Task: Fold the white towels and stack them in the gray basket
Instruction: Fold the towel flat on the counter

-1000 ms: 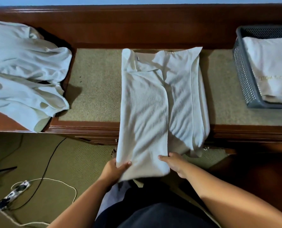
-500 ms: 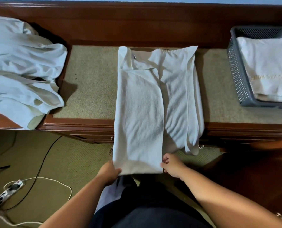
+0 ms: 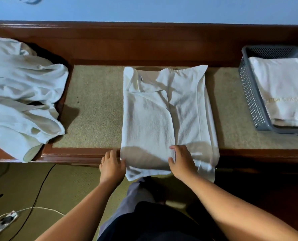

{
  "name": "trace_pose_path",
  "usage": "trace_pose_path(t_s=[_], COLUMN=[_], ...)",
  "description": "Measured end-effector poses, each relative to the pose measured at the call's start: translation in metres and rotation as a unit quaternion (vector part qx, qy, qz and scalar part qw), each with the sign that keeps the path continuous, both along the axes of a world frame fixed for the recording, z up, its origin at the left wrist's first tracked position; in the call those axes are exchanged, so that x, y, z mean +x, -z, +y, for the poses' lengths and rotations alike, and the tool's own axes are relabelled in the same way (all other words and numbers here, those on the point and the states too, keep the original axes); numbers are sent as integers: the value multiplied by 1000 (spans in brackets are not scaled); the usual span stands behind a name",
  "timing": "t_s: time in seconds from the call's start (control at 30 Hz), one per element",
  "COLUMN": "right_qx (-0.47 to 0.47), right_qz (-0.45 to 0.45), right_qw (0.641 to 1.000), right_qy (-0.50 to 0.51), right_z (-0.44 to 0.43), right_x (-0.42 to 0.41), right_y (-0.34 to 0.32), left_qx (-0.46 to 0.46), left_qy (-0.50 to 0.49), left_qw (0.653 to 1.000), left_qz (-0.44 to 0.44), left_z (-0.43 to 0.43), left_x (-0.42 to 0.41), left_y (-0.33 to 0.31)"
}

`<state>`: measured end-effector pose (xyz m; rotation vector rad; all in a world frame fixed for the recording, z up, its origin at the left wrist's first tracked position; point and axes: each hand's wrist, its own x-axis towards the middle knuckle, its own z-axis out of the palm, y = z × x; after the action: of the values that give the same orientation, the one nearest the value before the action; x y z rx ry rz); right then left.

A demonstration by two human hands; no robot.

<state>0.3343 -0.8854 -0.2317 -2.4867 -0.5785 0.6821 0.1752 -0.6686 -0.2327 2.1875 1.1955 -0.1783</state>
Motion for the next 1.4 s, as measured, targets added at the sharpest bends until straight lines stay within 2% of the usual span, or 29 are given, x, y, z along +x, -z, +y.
trace_pose_path(t_s=[0.23,0.33,0.4,0.5,0.6,0.77,0.93,1.13,1.27,1.4], right_qx=[-31,-30,-28,-83,-126,-133,-51,15,-10,-54], right_qz=[-61,-98,-163,-195,-180,-171,-159,-106,-130,-135], right_qw=[997,992,976,955,963,975,985,992,986,983], right_qy=[-23,-80,-145,-205,-155,-51,-30,67,101,109], right_z=[57,84,101,127,148,187,207,224,237,214], right_x=[86,122,141,160,178,229,277,316,313,282], right_y=[2,6,15,29,42,47,49,54,50,50], left_qx=[-130,-151,-164,-157,-139,-143,-166,-178,-101,80], left_qy=[-90,-107,-107,-102,-108,-116,-123,-163,-130,1], left_qw=[983,979,976,977,977,975,972,967,986,997], left_qz=[-92,-90,-98,-105,-119,-127,-109,-85,-34,-13], left_z=[61,91,109,137,166,211,238,254,250,223], left_x=[92,136,164,206,250,320,364,384,392,381], left_y=[7,15,19,25,29,34,38,42,33,28])
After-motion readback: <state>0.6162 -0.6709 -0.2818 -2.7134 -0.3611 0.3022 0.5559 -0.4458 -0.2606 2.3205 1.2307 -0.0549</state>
